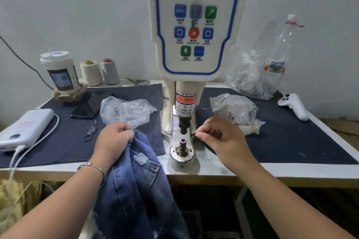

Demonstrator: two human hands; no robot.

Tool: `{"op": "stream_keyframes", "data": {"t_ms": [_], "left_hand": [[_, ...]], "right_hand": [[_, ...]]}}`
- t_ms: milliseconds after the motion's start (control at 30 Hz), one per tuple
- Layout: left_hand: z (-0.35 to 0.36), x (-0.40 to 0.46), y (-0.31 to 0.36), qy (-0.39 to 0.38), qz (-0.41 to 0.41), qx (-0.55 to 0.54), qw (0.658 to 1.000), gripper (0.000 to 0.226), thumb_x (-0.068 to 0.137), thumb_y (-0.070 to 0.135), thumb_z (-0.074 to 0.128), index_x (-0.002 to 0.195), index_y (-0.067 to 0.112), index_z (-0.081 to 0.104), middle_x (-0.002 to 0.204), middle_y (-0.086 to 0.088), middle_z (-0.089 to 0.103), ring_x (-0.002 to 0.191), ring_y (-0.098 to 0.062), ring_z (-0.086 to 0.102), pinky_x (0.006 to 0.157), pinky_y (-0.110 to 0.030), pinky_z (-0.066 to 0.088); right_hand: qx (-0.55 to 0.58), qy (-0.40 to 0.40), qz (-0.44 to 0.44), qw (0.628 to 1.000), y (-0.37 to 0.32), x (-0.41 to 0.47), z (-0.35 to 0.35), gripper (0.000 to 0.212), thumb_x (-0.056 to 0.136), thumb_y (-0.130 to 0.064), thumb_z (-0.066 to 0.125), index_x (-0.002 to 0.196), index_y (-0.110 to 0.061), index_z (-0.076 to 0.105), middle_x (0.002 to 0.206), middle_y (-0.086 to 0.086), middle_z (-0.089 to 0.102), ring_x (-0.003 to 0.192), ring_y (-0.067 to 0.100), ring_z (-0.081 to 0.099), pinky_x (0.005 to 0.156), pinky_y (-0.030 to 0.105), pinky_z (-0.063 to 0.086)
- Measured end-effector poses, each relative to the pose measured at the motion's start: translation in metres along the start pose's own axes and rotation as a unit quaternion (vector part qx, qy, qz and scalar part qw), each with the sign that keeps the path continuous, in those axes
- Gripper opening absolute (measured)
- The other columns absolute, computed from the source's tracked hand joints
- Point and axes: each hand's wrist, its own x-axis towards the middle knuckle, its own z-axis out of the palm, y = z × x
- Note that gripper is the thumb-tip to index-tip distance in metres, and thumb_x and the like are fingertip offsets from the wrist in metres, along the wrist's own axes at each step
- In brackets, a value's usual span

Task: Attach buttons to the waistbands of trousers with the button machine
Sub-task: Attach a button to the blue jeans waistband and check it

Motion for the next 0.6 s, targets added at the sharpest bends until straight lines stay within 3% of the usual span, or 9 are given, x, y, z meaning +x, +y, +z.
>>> {"op": "stream_keyframes", "data": {"t_ms": [233,600], "left_hand": [[0.0,0.001,-0.002,-0.001,0.0,-0.002,1.0,0.012,0.051,0.025,0.048,0.052,0.021,0.059,0.045,0.006,0.052,0.055,-0.018,0.045,0.061,-0.032,0.039],[-0.001,0.0,0.0,-0.001,-0.002,-0.002,1.0,0.011,0.05,0.025,0.048,0.052,0.019,0.058,0.045,0.005,0.048,0.055,-0.019,0.041,0.06,-0.031,0.036]], "right_hand": [[0.056,-0.036,-0.01,0.998,-0.014,-0.002,0.019,0.008,0.079,-0.003,0.076,0.077,-0.004,0.068,0.079,-0.003,0.061,0.063,0.006,0.047,0.063,0.012,0.039],[0.033,-0.048,-0.001,0.998,-0.012,0.001,0.02,0.007,0.076,-0.006,0.079,0.076,-0.006,0.071,0.08,-0.005,0.061,0.062,0.004,0.05,0.062,0.012,0.04]]}}
